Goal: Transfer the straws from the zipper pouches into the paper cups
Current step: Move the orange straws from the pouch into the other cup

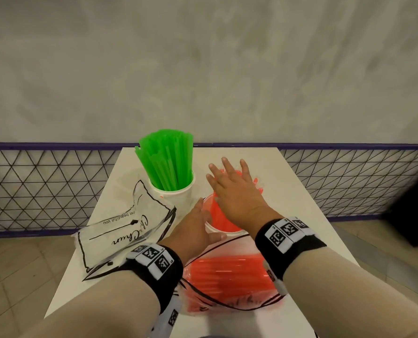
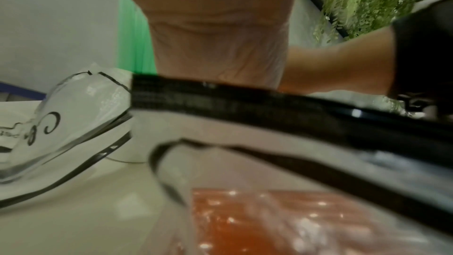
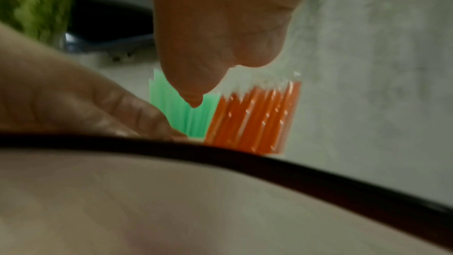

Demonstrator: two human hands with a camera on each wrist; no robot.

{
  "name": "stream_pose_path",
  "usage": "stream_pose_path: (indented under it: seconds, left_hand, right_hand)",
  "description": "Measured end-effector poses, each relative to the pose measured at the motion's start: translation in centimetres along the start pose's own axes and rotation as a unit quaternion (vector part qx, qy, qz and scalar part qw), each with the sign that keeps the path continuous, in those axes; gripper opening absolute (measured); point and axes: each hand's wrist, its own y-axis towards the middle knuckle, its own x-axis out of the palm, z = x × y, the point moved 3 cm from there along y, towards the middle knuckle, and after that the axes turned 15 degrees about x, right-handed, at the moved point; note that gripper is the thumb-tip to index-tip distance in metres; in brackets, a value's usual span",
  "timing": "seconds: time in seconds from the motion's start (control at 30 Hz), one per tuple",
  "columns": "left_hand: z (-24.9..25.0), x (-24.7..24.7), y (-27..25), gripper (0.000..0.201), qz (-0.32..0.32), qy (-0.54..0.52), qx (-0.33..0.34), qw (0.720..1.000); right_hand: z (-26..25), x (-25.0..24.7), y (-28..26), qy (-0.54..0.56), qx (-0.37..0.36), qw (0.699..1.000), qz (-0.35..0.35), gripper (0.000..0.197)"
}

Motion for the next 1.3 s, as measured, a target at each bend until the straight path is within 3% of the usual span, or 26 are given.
stream_pose_path:
  seconds: [0.07,0.1,0.17,0.23,0.33,0.4,0.5,0.57,0.67,0.73,0.83,0.97,1.1,1.3]
  left_hand:
    - [-0.3,-0.3,-0.2,0.062,0.027,-0.044,0.005,0.999]
    - [-0.7,-0.6,-0.4,0.062,0.051,-0.074,-0.005,0.996]
    - [-1.7,-1.4,-1.3,0.046,0.095,-0.134,-0.034,0.986]
    - [-3.1,-1.8,-2.6,0.027,0.094,-0.147,-0.076,0.982]
    - [-5.7,-0.7,-5.1,0.03,-0.022,-0.097,-0.102,0.99]
    - [-7.1,0.6,-6.3,0.045,-0.117,-0.072,-0.077,0.988]
    - [-6.7,1.8,-7.2,0.053,-0.202,-0.05,-0.038,0.977]
    - [-6.0,2.4,-7.6,0.071,-0.254,-0.068,-0.06,0.963]
    - [-5.5,3.3,-8.1,0.101,-0.313,-0.091,-0.105,0.939]
    - [-5.4,3.8,-8.0,0.108,-0.301,-0.118,-0.1,0.941]
    - [-4.7,4.1,-8.0,0.101,-0.226,-0.156,-0.07,0.959]
    - [-4.8,4.5,-8.1,0.102,-0.165,-0.166,-0.057,0.971]
    - [-5.2,4.8,-7.9,0.09,-0.151,-0.154,-0.024,0.976]
    - [-5.6,5.2,-8.1,0.085,-0.146,-0.168,-0.05,0.974]
  right_hand:
    - [-0.6,-2.1,-1.0,0.1,-0.005,0.993,0.063,0.047]
    - [-0.8,-3.2,-1.7,0.166,-0.006,0.984,0.058,0.039]
    - [-1.1,-4.1,-3.7,0.263,-0.007,0.962,-0.068,0.023]
    - [-1.7,-3.4,-6.3,0.277,-0.046,0.934,-0.222,0.019]
    - [-2.9,-0.3,-9.3,0.213,-0.083,0.915,-0.331,0.027]
    - [-3.6,2.2,-10.1,0.2,-0.071,0.923,-0.322,0.042]
    - [-4.6,4.6,-10.8,0.254,-0.048,0.918,-0.3,0.072]
    - [-5.1,5.8,-11.1,0.263,-0.039,0.915,-0.304,0.083]
    - [-5.9,6.9,-11.4,0.255,-0.056,0.92,-0.292,0.083]
    - [-6.0,7.3,-11.4,0.282,-0.056,0.912,-0.291,0.08]
    - [-5.7,7.4,-11.2,0.319,-0.054,0.904,-0.281,0.069]
    - [-5.8,7.5,-11.5,0.282,-0.064,0.923,-0.256,0.058]
    - [-6.4,6.2,-11.7,0.199,-0.102,0.956,-0.192,0.031]
    - [-5.6,3.2,-11.4,0.221,-0.071,0.951,-0.204,0.021]
